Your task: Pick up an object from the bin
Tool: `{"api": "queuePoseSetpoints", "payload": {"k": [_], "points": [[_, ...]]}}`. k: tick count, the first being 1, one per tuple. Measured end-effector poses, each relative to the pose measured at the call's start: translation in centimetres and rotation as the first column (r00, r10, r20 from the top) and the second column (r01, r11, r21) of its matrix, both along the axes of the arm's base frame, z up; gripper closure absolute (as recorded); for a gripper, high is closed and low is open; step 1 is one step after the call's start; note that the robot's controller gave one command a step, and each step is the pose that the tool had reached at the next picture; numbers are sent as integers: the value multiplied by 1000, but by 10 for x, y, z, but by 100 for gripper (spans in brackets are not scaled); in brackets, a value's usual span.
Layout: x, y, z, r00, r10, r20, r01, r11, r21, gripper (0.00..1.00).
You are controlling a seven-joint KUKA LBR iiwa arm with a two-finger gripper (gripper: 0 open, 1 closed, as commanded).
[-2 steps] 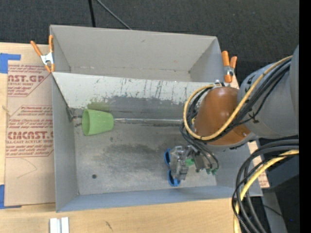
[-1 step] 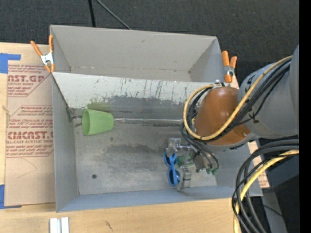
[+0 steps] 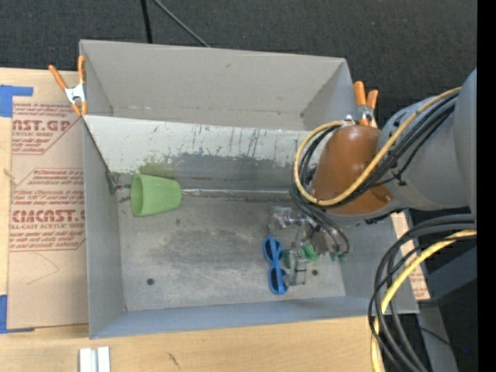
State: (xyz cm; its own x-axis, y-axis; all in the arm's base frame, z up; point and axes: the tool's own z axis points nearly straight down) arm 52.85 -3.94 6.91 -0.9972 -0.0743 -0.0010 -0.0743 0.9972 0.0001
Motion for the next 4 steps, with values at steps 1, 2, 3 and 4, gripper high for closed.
{"api": "queuePoseSetpoints", "payload": {"k": [1, 2, 3, 4], "points": [[-44, 13, 5, 997, 77, 7, -77, 997, 0, 0], [-45, 13, 4, 997, 77, 0, -77, 997, 0, 100], [-43, 13, 5, 997, 77, 7, -77, 997, 0, 0], [-45, 13, 4, 997, 77, -1, -77, 997, 0, 100]]}}
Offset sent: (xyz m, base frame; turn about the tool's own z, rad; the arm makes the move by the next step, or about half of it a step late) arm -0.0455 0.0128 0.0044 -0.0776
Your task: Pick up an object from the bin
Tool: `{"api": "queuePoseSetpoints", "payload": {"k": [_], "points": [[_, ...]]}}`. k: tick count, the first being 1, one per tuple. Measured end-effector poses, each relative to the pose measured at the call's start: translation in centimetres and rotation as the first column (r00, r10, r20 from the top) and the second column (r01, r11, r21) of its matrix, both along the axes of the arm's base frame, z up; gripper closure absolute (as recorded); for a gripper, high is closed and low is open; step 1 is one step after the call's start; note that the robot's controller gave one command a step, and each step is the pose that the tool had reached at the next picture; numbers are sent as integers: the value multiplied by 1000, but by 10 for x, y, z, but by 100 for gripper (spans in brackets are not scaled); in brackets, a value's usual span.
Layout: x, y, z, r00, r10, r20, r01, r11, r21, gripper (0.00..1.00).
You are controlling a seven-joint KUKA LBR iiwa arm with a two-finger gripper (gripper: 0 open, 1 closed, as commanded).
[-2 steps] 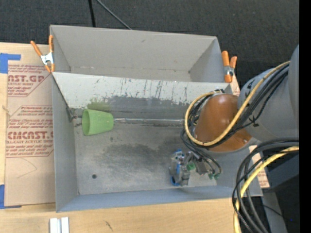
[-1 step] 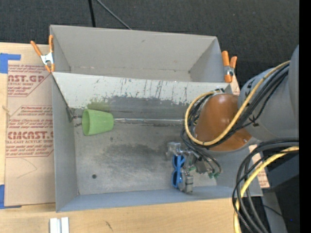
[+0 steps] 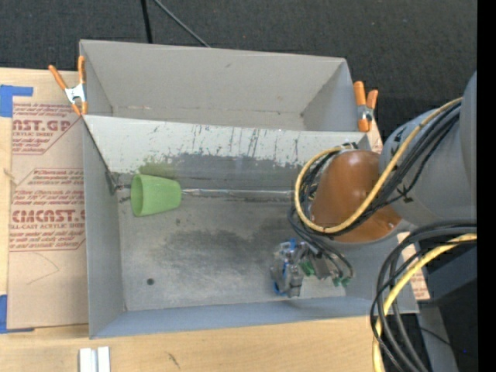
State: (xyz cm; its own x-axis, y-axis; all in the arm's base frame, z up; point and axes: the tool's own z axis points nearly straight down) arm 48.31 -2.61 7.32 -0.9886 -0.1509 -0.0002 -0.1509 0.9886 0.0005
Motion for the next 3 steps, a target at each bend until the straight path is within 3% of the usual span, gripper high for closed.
{"api": "queuePoseSetpoints", "payload": {"k": [1, 2, 3], "points": [[25, -30, 93, 1000, -9, 10, 9, 1000, -2, 100], [23, -28, 88, 1000, -7, 1, 7, 1000, 0, 0], [1, -33, 0, 1000, -30, 8, 30, 1000, 1, 0]]}}
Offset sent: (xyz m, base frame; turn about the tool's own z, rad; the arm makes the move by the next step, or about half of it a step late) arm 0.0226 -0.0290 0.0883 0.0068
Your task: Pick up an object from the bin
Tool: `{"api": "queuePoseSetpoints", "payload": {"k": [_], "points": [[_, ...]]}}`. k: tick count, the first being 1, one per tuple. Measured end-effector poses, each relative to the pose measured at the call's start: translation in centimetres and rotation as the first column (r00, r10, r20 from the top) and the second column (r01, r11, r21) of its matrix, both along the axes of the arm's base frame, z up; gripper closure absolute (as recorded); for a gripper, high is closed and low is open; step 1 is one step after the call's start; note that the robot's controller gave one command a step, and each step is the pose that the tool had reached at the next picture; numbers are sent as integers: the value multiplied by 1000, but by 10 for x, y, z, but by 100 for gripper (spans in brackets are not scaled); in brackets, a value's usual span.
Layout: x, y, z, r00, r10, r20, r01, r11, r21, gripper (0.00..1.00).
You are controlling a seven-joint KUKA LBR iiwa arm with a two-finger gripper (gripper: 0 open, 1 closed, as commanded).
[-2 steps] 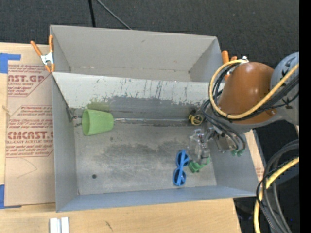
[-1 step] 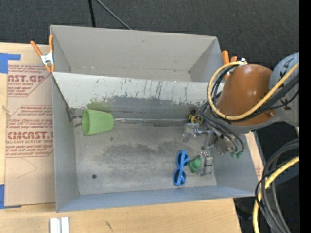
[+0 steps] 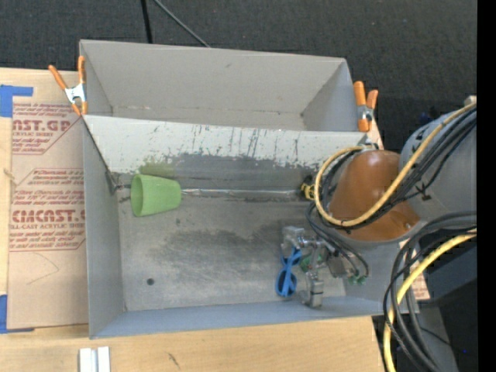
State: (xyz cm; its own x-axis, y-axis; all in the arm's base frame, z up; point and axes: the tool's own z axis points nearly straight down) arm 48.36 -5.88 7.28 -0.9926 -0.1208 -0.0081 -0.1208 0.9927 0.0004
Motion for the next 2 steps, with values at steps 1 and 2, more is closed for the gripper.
{"api": "queuePoseSetpoints", "payload": {"k": [1, 2], "points": [[-1, 0, 2, 1000, 2, -7, -2, 1000, 0, 100], [66, 2, 204, 1000, -3, 6, 3, 1000, -3, 100]]}}
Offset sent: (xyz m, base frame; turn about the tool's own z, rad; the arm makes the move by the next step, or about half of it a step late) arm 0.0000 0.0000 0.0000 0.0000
